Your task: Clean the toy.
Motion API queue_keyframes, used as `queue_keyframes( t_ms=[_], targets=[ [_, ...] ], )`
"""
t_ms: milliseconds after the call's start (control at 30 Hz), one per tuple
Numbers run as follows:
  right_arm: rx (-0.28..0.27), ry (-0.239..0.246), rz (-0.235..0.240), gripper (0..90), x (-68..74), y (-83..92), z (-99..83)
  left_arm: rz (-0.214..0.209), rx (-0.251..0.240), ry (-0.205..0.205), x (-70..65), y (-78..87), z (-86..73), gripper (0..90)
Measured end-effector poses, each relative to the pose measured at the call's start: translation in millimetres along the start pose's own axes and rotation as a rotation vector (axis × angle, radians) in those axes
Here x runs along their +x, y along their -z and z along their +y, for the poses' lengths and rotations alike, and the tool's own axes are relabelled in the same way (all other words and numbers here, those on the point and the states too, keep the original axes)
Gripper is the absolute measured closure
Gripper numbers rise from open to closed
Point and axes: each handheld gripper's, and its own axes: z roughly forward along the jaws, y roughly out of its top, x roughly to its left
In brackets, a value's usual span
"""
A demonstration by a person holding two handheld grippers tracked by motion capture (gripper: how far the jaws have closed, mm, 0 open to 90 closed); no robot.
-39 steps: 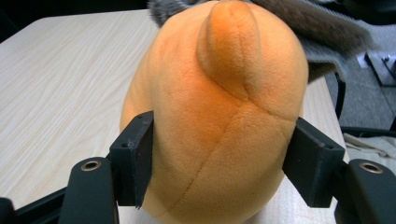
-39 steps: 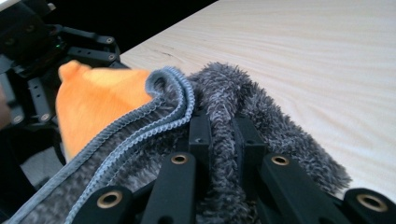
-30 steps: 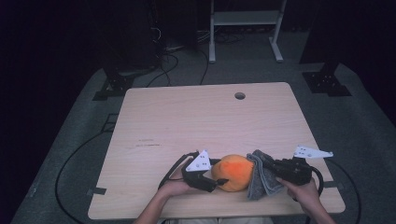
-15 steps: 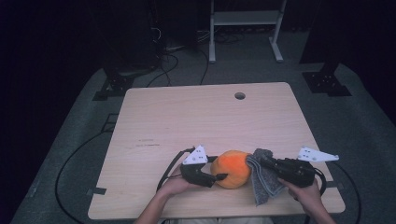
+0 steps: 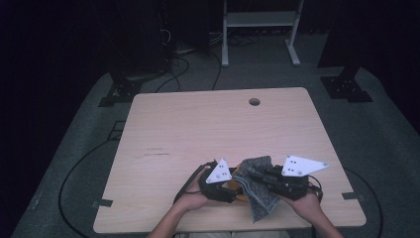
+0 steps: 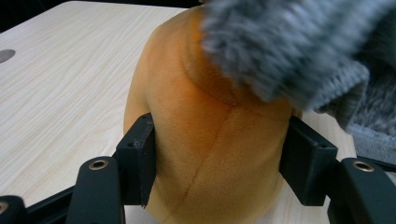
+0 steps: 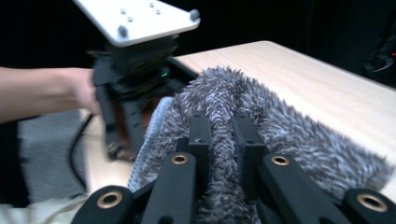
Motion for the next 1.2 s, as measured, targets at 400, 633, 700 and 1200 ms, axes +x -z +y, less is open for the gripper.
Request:
queue_keyframes(
  t_ms=[400, 633, 700, 1200],
  targets=[
    [0.034, -0.122, -0.148, 79.8, -41.7, 21.5, -35.7, -0.045, -0.048, 0.058, 12.7, 0.1, -10.6, 29.9],
    [0.044, -0.138, -0.163, 80.0, -42.0, 30.9, -44.3, -0.039, -0.012, 0.070, 9.3, -14.2, -8.0, 18.0],
    [0.027, -0.100, -0.158, 80.1, -33.7, 29.5, -36.8, -0.025, -0.006, 0.054, 7.6, -12.8, -5.7, 25.8],
    [0.000, -0.012, -0.133, 80.2, -16.5, 6.6, 0.0, 0.032, -0.016, -0.038, -6.4, -10.8, 1.5, 39.5]
  ],
)
